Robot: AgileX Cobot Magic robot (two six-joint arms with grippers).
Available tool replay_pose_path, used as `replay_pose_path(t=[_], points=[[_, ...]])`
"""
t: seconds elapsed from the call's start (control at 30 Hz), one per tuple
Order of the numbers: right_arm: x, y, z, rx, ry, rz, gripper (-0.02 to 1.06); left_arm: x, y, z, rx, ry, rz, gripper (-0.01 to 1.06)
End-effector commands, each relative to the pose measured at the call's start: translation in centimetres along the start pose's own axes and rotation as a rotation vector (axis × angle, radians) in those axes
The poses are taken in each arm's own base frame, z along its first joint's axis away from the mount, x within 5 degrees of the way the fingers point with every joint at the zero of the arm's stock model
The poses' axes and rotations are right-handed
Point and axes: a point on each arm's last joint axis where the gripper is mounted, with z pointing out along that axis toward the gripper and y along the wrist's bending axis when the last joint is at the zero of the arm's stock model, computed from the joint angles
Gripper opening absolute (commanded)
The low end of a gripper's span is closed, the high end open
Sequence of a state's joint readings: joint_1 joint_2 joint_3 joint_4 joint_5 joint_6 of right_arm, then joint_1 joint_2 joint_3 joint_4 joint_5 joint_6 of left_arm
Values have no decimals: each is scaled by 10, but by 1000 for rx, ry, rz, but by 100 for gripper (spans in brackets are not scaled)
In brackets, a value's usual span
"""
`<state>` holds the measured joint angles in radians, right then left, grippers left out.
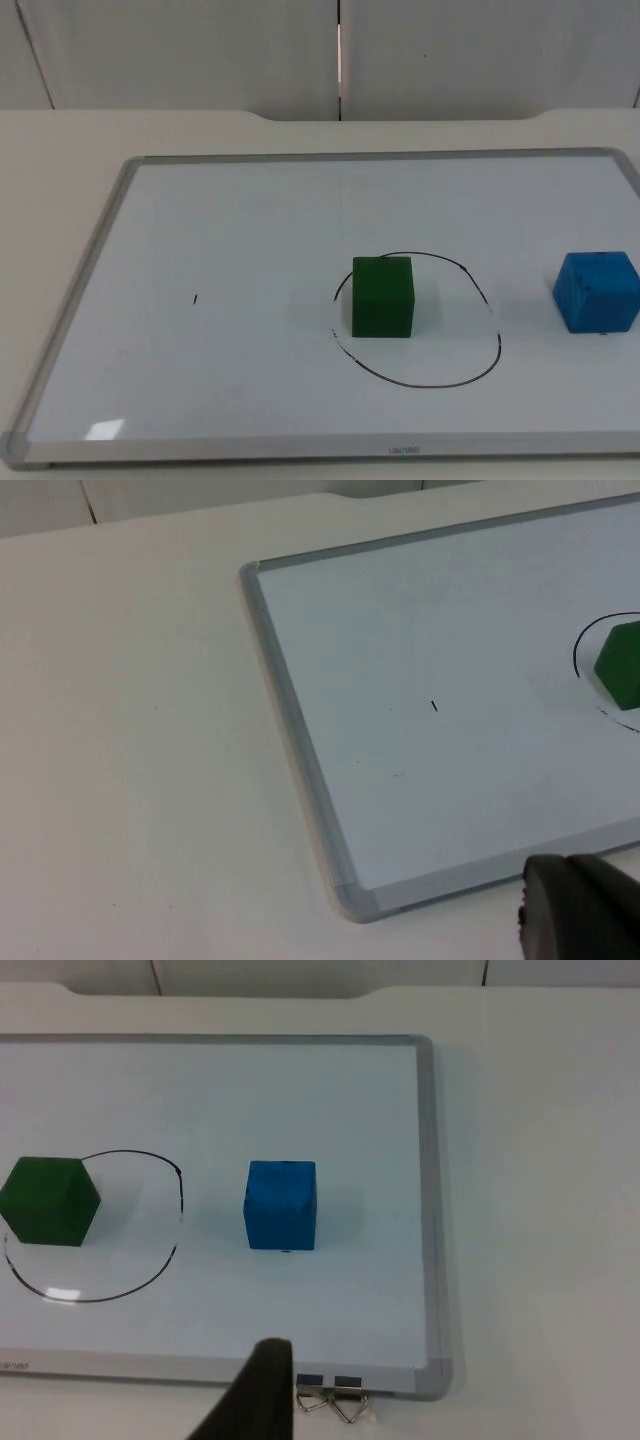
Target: Push the two cubes into the marked area.
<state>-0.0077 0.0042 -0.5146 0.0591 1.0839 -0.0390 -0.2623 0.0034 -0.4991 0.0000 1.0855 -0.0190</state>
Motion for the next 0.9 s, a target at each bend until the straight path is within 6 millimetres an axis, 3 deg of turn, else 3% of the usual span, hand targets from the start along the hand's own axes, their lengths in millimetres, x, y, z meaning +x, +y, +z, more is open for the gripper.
replay_pose_path(t=[0.0,0.17,0.37,0.57,0.6,0.7,0.8,0.83,0.87], points=[[-2,0,-2,2,-25,8,105,0,0,1,-1,-11,-5,0],[-13,1,-7,3,-45,6,105,0,0,1,-1,-11,-5,0],[-48,-1,7,7,-17,11,105,0,0,1,-1,-11,-5,0],[-91,-6,57,15,122,18,104,0,0,1,-1,-11,-5,0],[-91,-6,57,15,122,18,104,0,0,1,-1,-11,-5,0],[-107,-7,85,14,209,18,100,0,0,1,-1,-11,-5,0],[-123,-10,125,13,296,27,86,0,0,1,-1,-11,-5,0],[-123,-10,125,13,296,27,86,0,0,1,-1,-11,-5,0],[-129,-11,145,14,320,29,77,0,0,1,-1,-11,-5,0]])
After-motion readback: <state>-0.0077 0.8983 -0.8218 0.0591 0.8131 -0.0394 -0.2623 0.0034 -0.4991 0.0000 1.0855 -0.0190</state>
